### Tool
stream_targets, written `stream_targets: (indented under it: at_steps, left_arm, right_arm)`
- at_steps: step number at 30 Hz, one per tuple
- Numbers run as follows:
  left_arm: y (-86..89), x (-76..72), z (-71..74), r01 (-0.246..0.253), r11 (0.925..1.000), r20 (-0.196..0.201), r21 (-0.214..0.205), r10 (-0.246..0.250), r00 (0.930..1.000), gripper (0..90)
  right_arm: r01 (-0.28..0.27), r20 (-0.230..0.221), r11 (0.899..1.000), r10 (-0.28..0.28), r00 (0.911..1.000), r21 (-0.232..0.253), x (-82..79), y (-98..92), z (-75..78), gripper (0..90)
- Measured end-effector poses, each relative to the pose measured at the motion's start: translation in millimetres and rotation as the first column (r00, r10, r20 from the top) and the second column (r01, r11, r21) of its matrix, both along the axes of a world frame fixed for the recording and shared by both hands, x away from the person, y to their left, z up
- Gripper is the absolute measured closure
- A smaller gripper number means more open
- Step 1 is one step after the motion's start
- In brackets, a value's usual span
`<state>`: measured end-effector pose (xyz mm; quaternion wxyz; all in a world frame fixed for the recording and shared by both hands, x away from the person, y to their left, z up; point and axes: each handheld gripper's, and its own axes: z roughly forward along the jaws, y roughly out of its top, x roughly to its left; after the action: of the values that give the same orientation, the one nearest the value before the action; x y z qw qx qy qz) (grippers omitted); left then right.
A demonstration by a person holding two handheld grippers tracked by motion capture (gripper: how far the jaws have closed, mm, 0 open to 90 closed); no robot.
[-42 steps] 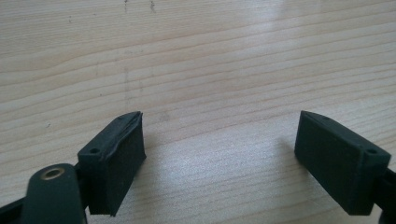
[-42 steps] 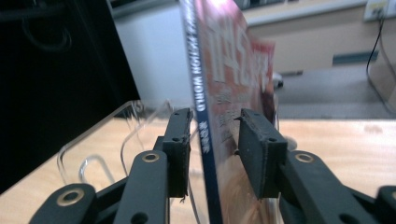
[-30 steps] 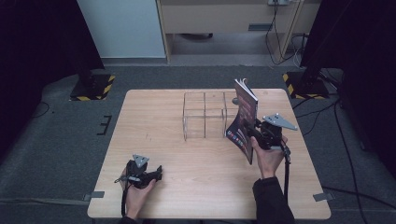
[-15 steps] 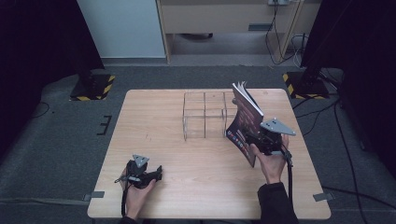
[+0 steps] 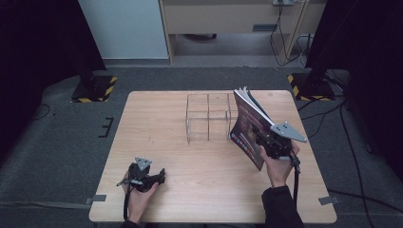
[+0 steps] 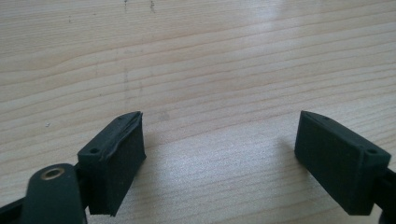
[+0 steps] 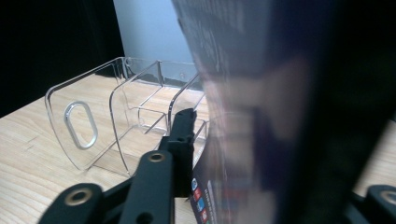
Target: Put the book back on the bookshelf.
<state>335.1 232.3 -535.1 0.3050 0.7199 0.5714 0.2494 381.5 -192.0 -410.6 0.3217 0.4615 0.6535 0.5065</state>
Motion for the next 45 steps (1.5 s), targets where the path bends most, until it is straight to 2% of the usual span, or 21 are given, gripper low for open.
stream_targets:
  at_steps: [4, 6, 12, 22, 29, 33, 40, 45]
  left_arm:
    - [0.0, 0.0, 0.0, 0.000, 1.0000, 0.000, 0.000, 0.000, 1.0000, 15.0]
    - [0.0, 0.0, 0.0, 0.000, 1.0000, 0.000, 0.000, 0.000, 1.0000, 15.0]
    - [0.0, 0.0, 0.0, 0.000, 1.0000, 0.000, 0.000, 0.000, 1.0000, 15.1]
    - [0.0, 0.0, 0.0, 0.001, 1.0000, 0.000, 0.000, -0.001, 1.0000, 15.0]
    - [0.0, 0.2, 0.0, 0.002, 1.0000, -0.001, -0.001, -0.002, 1.0000, 14.9]
    - [0.0, 0.2, 0.1, 0.002, 1.0000, -0.001, 0.000, -0.002, 1.0000, 14.9]
    - [0.0, 0.3, 0.0, 0.001, 1.0000, -0.001, -0.001, -0.001, 1.0000, 14.9]
    - [-0.1, 0.3, 0.0, 0.001, 1.0000, 0.000, -0.001, -0.001, 1.0000, 14.9]
  right_arm:
    - [-0.007, 0.007, 1.000, 0.007, 0.9999, 0.018, -2.3, -2.9, 2.8, 81.1]
    - [-0.016, 0.004, 1.000, 0.016, 0.9999, 0.013, -2.5, -2.7, 3.3, 82.4]
    - [-0.017, -0.005, 1.000, 0.017, 0.9998, 0.021, -4.5, -2.7, 5.0, 84.3]
    - [-0.024, 0.023, 0.999, 0.023, 0.9995, 0.045, -2.3, 2.8, 7.7, 84.5]
    - [0.006, 0.057, 0.999, -0.009, 0.9983, 0.054, 11.2, 9.5, 20.0, 84.5]
    - [0.040, 0.078, 0.998, -0.044, 0.9960, 0.056, 28.1, 14.8, 24.1, 84.4]
    - [0.105, 0.097, 0.992, -0.112, 0.9890, 0.071, 48.5, 17.7, 20.2, 84.5]
    - [0.139, 0.094, 0.988, -0.145, 0.9849, 0.070, 55.5, 19.9, 12.5, 84.4]
